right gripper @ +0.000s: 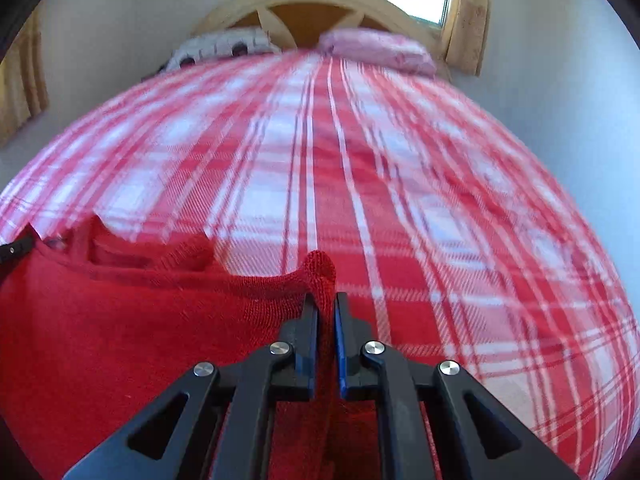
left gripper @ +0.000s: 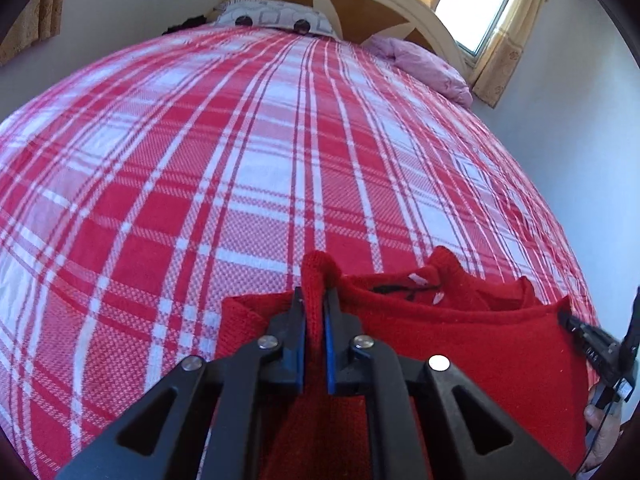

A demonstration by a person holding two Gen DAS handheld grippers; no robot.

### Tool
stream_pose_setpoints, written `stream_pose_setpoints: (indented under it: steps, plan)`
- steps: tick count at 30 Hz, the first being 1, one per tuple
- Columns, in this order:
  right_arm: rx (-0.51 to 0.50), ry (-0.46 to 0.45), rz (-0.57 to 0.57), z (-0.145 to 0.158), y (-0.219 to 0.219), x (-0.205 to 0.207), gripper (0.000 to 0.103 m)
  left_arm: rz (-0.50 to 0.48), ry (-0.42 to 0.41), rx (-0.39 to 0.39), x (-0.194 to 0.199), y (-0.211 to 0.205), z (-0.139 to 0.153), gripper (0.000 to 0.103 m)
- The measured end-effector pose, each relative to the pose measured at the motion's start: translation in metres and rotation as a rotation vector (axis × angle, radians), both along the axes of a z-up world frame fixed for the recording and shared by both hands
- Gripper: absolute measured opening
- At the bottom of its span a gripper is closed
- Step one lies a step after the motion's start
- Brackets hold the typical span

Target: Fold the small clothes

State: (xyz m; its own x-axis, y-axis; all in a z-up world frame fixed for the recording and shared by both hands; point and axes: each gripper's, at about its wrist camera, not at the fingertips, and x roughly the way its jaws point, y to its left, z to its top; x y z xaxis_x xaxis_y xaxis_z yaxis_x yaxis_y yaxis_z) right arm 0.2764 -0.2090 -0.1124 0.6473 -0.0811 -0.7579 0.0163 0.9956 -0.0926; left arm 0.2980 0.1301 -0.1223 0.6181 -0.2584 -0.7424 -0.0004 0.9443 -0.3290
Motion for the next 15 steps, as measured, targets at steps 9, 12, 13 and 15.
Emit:
stream_pose_setpoints:
  steps: [9,12,13,15]
  plan:
    - [0.253,-0.014,0.004,0.026,-0.049,-0.028,0.02,-0.081,0.004,-0.002,-0.022,0.012,0.022,0.042]
    - [0.23,-0.116,-0.049,0.046,-0.066,-0.072,0.02,-0.048,-0.062,0.043,-0.05,0.022,0.036,0.06]
    - [0.214,-0.148,-0.044,0.052,-0.065,-0.089,0.02,-0.041,-0.083,0.068,-0.061,0.024,0.041,0.06]
    - [0.21,-0.166,-0.01,0.059,-0.054,-0.121,0.02,-0.038,-0.119,0.104,-0.087,0.023,0.049,0.06]
